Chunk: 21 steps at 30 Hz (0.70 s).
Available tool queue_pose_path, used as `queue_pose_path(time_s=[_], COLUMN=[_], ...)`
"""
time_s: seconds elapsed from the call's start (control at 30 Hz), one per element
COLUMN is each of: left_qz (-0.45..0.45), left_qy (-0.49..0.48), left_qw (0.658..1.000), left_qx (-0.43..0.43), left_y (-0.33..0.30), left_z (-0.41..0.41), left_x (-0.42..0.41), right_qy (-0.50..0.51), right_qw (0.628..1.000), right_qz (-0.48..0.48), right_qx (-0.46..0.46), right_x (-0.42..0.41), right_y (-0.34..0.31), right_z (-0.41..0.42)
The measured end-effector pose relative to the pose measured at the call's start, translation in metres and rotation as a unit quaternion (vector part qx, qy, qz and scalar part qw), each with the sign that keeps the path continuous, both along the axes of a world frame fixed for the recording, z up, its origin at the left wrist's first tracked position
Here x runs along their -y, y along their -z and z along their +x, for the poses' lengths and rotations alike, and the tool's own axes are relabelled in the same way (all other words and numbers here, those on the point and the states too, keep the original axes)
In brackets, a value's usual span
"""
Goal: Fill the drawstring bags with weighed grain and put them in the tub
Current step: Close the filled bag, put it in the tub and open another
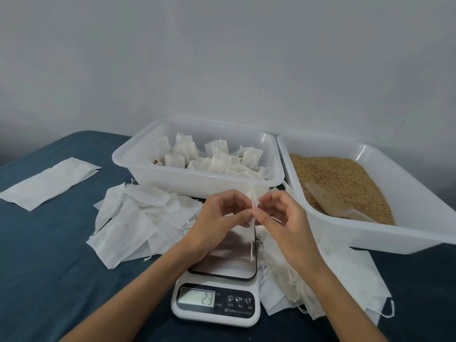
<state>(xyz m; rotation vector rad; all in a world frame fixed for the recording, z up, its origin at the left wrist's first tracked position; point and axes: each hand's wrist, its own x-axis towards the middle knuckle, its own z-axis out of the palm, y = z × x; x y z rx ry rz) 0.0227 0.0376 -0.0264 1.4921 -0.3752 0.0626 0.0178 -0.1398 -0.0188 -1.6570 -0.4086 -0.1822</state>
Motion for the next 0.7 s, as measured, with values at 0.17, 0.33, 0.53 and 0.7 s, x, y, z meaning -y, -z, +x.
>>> queue_pose_path(time_s=[0.17, 0.33, 0.53, 0.7], left_qz=[-0.027, -0.072, -0.049, -0.001], left_qy=[-0.007, -0.025, 0.01, 0.009], left_qw=[0.999, 0.996, 0.998, 1.0], left_qx=[-0.027, -0.041, -0.026, 0.012], left_y=[-0.002, -0.006, -0.002, -0.003], left_z=[0.0, 0.001, -0.001, -0.002], left_x=[0.002, -0.003, -0.001, -0.001], right_qy=[0.032, 0.093, 0.07, 0.073], right_qw=[0.999, 0.969, 0.989, 0.995], right_qz=[-0.007, -0.171, -0.118, -0.039], right_qx=[0.023, 0.156, 0.047, 0.048], right_x=[-0.001, -0.001, -0.004, -0.001], right_y=[0.001, 0.003, 0.003, -0.006], right_z=[0.001, -0.001, -0.004, -0.005])
